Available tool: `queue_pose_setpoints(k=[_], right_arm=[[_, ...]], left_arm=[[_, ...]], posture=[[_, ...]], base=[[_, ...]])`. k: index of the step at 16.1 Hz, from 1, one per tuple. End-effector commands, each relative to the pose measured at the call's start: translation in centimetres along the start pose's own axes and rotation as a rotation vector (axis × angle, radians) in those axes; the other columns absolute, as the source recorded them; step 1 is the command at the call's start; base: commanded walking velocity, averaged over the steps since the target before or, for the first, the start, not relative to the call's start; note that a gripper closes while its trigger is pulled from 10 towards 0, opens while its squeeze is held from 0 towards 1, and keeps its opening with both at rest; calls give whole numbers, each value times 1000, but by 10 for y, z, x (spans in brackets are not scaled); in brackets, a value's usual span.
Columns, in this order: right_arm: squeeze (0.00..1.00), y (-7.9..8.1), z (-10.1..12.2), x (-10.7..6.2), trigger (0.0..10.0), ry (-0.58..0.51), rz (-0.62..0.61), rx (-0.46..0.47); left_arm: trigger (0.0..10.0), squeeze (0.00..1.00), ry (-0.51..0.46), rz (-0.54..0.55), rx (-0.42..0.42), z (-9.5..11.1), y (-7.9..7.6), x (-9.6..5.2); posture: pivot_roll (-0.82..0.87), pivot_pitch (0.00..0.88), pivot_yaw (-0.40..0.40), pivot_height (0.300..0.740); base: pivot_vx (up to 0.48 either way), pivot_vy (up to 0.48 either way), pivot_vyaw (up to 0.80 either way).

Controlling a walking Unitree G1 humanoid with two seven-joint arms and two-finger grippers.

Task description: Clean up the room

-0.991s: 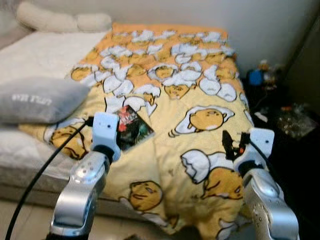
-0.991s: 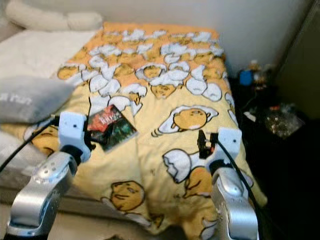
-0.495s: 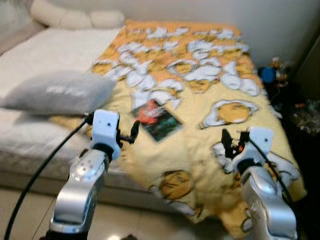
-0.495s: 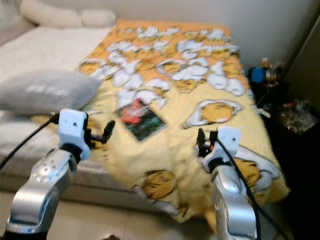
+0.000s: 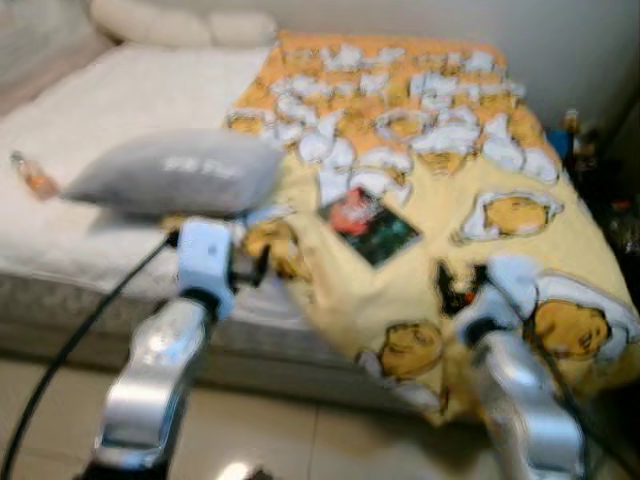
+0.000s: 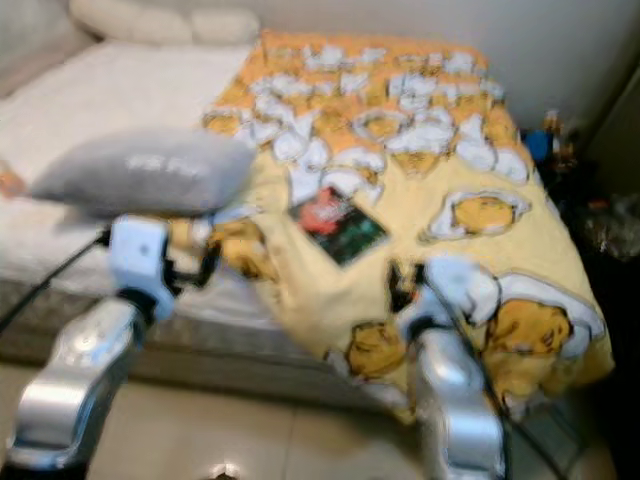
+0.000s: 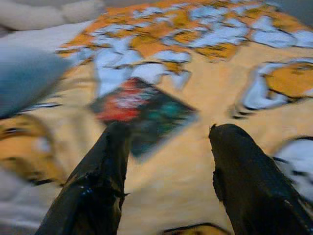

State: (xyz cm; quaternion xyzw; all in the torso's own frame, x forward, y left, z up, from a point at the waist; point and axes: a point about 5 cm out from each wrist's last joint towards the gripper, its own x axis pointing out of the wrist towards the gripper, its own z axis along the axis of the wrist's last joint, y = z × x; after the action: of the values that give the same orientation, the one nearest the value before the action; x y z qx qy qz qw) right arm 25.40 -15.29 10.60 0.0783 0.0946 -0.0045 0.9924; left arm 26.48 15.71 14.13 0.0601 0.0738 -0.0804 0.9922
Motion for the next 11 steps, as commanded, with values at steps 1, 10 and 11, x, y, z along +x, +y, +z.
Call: queue_pose_setpoints(k=[1,10,11], right_arm=[[0,-7,4,0,10000,-17,-18,1],[35,-4,3,0,10000,-16,-1,11],[27,-4,3,0,10000,-16,2,10]], left_arm=[[10000,902,-5,-9,-3,1,-4,1],[10000,906,1,-10,-4,-1,-5,0],[10000,906,2,-8,-4,-2,-4,0]], posture=[[37,0,29,740],[43,0,26,740],[45,0,24,740]], base=[[0,368,0],[0,377,-322],[0,379,0]])
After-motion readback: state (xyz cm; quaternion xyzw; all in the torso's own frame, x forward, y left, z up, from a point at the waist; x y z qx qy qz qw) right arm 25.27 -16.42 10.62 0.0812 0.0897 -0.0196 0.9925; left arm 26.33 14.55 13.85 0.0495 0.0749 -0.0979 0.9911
